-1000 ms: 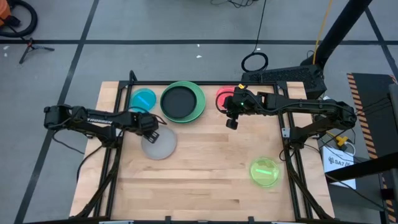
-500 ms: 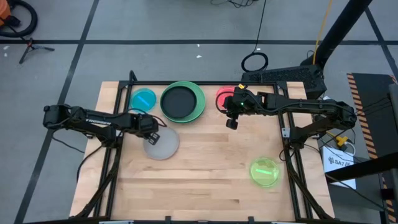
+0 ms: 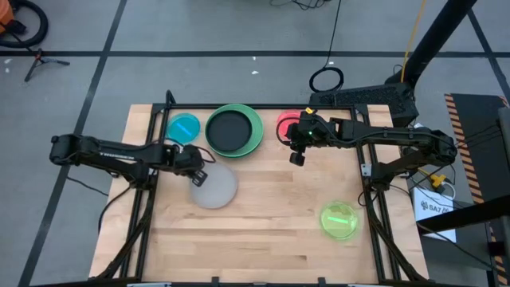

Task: Stack plastic plates
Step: Stack the gray plate on the black plate

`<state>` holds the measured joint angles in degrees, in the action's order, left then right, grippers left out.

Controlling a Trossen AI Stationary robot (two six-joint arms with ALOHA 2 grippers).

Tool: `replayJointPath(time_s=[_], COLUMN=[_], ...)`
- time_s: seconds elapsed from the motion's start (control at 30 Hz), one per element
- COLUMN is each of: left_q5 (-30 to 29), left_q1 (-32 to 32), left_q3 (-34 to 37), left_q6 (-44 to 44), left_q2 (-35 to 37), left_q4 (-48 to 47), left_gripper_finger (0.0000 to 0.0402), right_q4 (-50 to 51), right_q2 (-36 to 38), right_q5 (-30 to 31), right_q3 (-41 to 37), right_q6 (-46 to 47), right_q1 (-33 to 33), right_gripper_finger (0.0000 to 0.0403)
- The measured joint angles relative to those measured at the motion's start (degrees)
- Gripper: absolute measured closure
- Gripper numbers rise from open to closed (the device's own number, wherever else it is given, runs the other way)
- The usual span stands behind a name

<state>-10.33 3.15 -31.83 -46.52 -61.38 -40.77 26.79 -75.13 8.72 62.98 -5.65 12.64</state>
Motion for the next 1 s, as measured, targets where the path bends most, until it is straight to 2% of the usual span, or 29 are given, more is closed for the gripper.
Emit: replayJointPath(time_s=[0.3, 0.47, 0.63, 1.0], left_q5=[-1.9, -2.9, -4.0, -4.7], left_q1=[-0.7, 1.4, 5.7, 19.4], left_q3=[-8.1, -11.5, -14.0, -18.0], left_q6=[6.5, 10.7, 15.4, 25.9], left_q2=[1.1, 1.1, 1.0, 1.0], left_q4=[0.3, 0.3, 0.7, 1.0], left_gripper_finger=[0.0391, 0.0391, 0.0391, 0.0391], right_q4=[0.0, 0.0, -0.6, -1.8], right_q2=[0.0, 0.0, 0.0, 0.0], right_q5=[0.0, 0.0, 0.0, 0.0], right_q3=[0.0, 0.0, 0.0, 0.0], right_q6=[0.0, 0.0, -0.8, -2.4], right_q1=[0.0, 0.0, 0.0, 0.0], right_gripper_finger=[0.031, 0.031, 0.031, 0.031])
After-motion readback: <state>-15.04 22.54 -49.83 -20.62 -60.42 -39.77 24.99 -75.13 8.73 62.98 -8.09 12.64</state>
